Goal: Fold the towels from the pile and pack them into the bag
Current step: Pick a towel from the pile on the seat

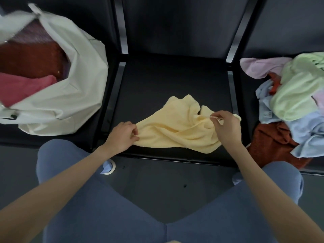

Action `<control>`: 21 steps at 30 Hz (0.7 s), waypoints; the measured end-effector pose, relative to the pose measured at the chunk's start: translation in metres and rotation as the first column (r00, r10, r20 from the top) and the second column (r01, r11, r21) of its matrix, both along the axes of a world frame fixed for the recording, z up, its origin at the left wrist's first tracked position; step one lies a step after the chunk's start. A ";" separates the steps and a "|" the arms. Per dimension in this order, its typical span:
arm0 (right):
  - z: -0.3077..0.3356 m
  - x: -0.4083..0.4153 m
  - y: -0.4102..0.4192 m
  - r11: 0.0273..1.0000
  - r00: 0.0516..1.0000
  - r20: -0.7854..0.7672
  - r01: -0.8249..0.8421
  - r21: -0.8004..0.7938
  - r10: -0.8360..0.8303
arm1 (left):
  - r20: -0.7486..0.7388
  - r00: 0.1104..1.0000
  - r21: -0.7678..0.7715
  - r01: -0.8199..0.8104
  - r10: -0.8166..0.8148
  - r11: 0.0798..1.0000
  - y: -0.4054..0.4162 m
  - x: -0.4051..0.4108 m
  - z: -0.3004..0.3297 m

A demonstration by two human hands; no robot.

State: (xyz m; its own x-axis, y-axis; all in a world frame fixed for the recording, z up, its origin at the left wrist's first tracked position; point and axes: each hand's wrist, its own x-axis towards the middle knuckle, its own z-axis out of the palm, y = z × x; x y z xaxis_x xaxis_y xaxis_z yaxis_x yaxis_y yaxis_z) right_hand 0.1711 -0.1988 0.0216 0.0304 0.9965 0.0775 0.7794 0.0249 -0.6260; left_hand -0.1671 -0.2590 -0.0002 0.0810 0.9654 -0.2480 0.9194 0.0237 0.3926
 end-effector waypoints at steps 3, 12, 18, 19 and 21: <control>0.018 -0.001 0.000 0.993 0.977 -0.209 0.049 0.109 -0.025 | 0.032 0.999 0.068 0.006 -0.009 0.998 -0.003 -0.007 0.007; 0.071 -0.052 0.045 0.973 0.903 -0.391 -0.104 0.204 0.178 | 0.109 0.994 0.057 -0.006 -0.001 0.998 -0.010 -0.021 0.000; 0.013 -0.082 0.106 0.966 0.990 -0.142 -0.055 -0.252 0.019 | 0.090 0.996 -0.006 -0.006 0.006 1.000 -0.006 -0.029 -0.009; 0.004 -0.084 0.112 0.956 0.997 -0.070 -0.032 -0.292 0.012 | 0.087 0.996 -0.004 0.003 -0.002 1.000 -0.005 -0.030 -0.010; -0.008 -0.086 0.119 0.940 0.999 0.034 0.034 -0.340 -0.024 | 0.083 0.996 0.001 0.022 -0.022 1.000 -0.004 -0.031 -0.009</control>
State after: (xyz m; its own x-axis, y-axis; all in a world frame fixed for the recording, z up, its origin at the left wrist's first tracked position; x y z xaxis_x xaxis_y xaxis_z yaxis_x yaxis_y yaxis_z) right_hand 0.0847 -0.0797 0.0133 0.0626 0.9623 -0.2646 0.7946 -0.2085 -0.5702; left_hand -0.1982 -0.2629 -0.0094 0.1230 0.9631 -0.2392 0.8837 0.0034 0.4680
